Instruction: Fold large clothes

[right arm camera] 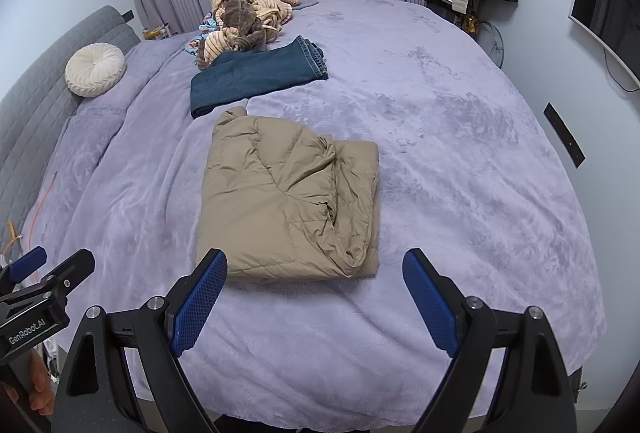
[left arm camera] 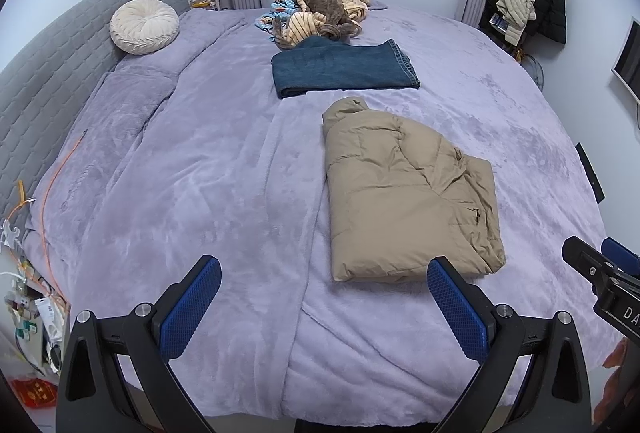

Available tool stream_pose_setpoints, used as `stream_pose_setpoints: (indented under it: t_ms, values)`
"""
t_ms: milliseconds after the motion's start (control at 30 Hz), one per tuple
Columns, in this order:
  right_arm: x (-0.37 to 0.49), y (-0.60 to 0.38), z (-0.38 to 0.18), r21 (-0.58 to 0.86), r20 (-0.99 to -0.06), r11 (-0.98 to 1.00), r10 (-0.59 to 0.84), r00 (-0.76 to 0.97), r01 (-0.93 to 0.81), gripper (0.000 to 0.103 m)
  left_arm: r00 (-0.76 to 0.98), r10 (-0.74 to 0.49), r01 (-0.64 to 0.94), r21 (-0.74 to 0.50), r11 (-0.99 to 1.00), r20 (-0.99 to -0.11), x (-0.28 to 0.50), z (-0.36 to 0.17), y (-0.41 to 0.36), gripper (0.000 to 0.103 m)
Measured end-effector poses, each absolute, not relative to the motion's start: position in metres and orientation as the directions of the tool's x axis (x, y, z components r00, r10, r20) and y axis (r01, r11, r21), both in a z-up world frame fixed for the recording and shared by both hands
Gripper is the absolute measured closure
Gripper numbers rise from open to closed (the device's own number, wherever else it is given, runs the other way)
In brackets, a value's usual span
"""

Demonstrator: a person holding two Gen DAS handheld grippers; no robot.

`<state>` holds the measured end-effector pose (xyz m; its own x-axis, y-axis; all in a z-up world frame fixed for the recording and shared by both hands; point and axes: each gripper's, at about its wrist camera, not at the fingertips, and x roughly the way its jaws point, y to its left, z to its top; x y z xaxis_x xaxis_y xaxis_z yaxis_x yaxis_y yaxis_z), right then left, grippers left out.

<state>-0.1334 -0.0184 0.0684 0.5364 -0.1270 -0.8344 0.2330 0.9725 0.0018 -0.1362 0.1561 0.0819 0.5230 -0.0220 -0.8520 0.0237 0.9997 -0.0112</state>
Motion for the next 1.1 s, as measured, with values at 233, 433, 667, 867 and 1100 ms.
stream_pose_setpoints:
  t_ms: [233, 433, 667, 867, 1100]
  values:
    - [-0.1332, -0.0178, 0.0693, 0.003, -0.833, 0.973, -0.126, 0.539, 0.232, 0.012, 0.524, -0.024, 0.025, -0.013, 1.000, -0.851, -0.1359, 0.0820, 0.1568, 0.000]
    - [-0.1323, -0.0184, 0.0695, 0.001, -0.833, 0.974, -0.125, 0.538, 0.228, 0.012, 0.523, -0.024, 0.026, -0.013, 1.000, -0.852, -0.1360, 0.0821, 0.1569, 0.000]
    - [-0.1318, -0.0193, 0.0699, 0.003, -0.833, 0.973, -0.124, 0.539, 0.229, 0.012, 0.523, -0.024, 0.024, -0.014, 1.000, -0.852, -0.1362, 0.0821, 0.1573, 0.000]
    - [-0.1306, -0.0184, 0.0705, 0.002, -0.833, 0.974, -0.124, 0.540, 0.227, 0.012, 0.523, -0.023, 0.023, -0.012, 1.000, -0.852, -0.1363, 0.0830, 0.1582, 0.000]
    - [-0.1309, -0.0183, 0.0702, 0.003, -0.833, 0.974, -0.123, 0.540, 0.227, 0.012, 0.524, -0.024, 0.023, -0.014, 1.000, -0.851, -0.1359, 0.0828, 0.1587, 0.000]
